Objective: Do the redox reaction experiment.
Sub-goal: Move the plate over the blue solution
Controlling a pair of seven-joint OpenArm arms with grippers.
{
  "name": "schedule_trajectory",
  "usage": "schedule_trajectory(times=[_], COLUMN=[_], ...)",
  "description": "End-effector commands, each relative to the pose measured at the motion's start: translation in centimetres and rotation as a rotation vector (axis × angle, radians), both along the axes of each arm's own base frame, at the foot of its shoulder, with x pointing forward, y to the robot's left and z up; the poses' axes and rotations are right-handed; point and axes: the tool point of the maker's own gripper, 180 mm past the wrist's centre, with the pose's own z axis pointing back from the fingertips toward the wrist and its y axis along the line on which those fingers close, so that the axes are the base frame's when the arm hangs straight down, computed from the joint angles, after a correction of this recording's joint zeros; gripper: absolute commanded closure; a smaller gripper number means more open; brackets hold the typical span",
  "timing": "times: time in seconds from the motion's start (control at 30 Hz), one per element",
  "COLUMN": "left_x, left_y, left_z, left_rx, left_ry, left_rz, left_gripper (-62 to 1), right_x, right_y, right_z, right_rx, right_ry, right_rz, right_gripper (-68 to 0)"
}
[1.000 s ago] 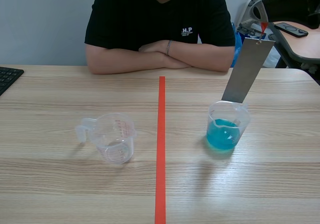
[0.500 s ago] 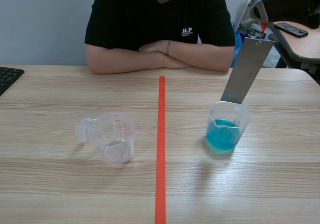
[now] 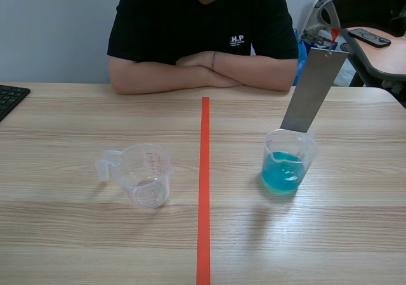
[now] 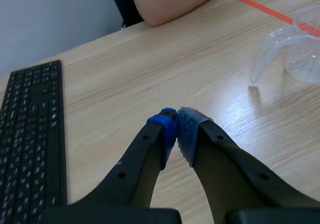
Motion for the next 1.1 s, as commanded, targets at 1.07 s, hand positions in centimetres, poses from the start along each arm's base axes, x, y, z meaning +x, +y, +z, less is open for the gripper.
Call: schedule_trajectory(times=[1.07], left_x=[16.0], left_y=[-27.5], left_z=[1.9], left_rx=[-0.133], left_ry=[-0.036], left_rz=[-0.601], left_gripper=[-4.0], right_x=[0.2], right_y=[-0.3], right_z=[0.9], right_rx=[0.004], right_ry=[-0.025], right_rz=[-0.004], right_gripper=[-1.5])
